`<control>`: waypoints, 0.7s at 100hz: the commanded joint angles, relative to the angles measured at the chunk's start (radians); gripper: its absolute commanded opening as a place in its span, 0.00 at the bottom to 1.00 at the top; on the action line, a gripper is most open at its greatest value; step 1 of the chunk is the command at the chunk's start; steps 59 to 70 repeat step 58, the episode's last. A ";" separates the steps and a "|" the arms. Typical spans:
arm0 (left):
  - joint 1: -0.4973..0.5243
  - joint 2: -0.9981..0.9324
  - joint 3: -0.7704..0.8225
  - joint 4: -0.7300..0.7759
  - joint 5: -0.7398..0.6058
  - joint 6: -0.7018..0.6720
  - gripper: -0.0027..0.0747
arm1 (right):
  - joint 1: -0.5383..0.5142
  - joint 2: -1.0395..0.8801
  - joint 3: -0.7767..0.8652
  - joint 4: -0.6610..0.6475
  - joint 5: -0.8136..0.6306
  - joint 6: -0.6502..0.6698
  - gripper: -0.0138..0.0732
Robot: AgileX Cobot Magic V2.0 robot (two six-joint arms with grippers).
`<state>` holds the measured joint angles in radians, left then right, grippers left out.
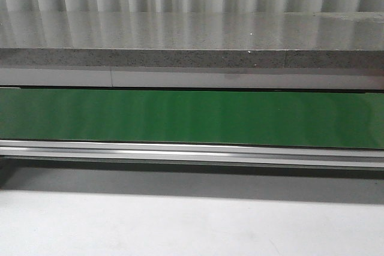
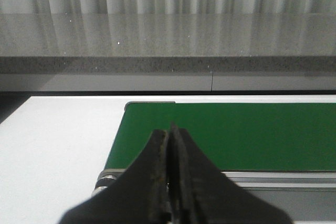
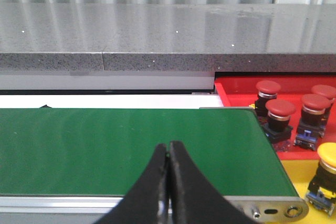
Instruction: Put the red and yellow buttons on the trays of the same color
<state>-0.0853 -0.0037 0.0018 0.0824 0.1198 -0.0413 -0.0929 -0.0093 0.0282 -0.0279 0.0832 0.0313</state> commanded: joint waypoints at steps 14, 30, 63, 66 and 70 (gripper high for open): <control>-0.012 -0.036 0.045 -0.003 -0.120 0.001 0.01 | -0.002 -0.010 -0.020 0.001 -0.072 -0.013 0.08; -0.010 -0.036 0.043 -0.003 -0.120 0.001 0.01 | -0.002 -0.010 -0.020 0.001 -0.072 -0.013 0.08; -0.010 -0.036 0.043 -0.003 -0.120 0.001 0.01 | -0.002 -0.010 -0.020 0.001 -0.072 -0.013 0.08; -0.010 -0.036 0.043 -0.003 -0.120 0.001 0.01 | -0.002 -0.010 -0.020 0.001 -0.072 -0.013 0.08; -0.010 -0.036 0.043 -0.003 -0.120 0.001 0.01 | -0.002 -0.010 -0.020 0.001 -0.072 -0.013 0.08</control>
